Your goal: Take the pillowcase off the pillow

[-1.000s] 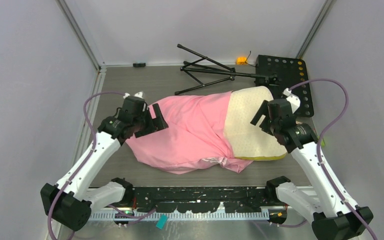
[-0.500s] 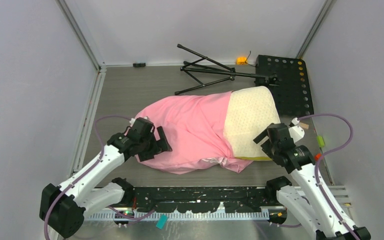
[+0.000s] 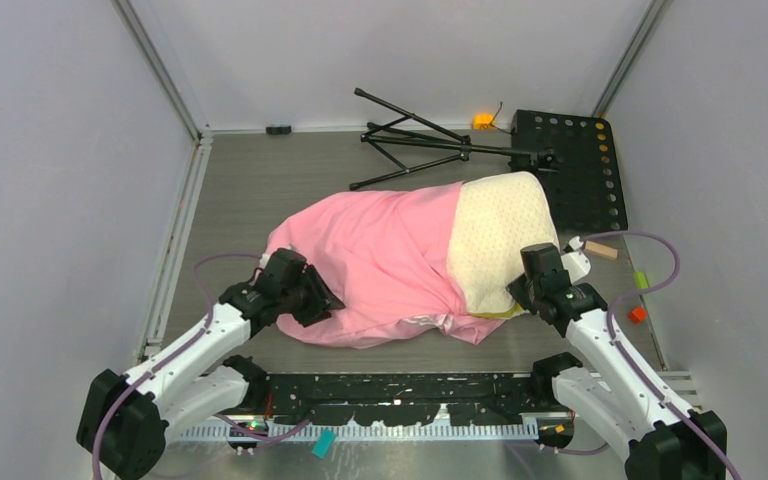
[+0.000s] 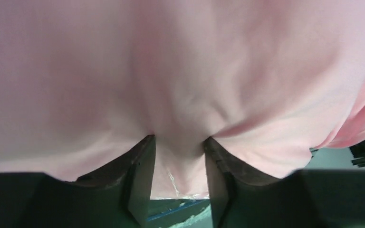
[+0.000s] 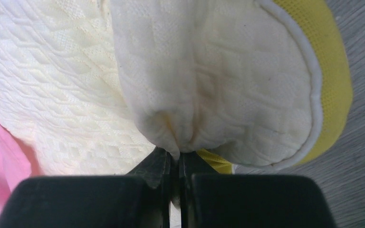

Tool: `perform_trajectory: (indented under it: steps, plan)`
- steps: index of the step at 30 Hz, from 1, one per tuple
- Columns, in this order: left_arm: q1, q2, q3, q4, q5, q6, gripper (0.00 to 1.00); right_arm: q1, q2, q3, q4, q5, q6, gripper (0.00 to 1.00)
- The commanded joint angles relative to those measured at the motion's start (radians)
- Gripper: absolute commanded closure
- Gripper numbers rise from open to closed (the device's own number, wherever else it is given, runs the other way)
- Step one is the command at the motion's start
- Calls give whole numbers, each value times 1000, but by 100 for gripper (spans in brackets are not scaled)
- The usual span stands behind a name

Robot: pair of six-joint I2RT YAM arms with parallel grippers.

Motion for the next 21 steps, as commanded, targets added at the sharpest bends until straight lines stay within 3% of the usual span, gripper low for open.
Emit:
perform_trajectory:
  steps: [1, 3, 8, 14, 19, 20, 21]
  plan:
    - [-1, -66, 30, -11, -70, 8, 70, 1, -18, 48, 50, 40, -15, 99]
    - [-1, -98, 51, -40, -109, 22, 82, 1, -24, 63, 38, 59, -27, 100]
    - [9, -126, 165, -173, -249, 99, 100, 0, -45, 109, 11, 132, -73, 100]
    - [82, -89, 315, -304, -361, 256, 100, 1, -78, 186, -41, 248, -138, 100]
    - [317, -70, 389, -324, -294, 392, 100, 1, -117, 234, -75, 304, -166, 100]
    - [356, -64, 397, -318, -239, 414, 94, 0, -125, 237, -76, 303, -170, 100]
    - [376, -56, 400, -312, -182, 428, 80, 0, -129, 236, -76, 296, -173, 100]
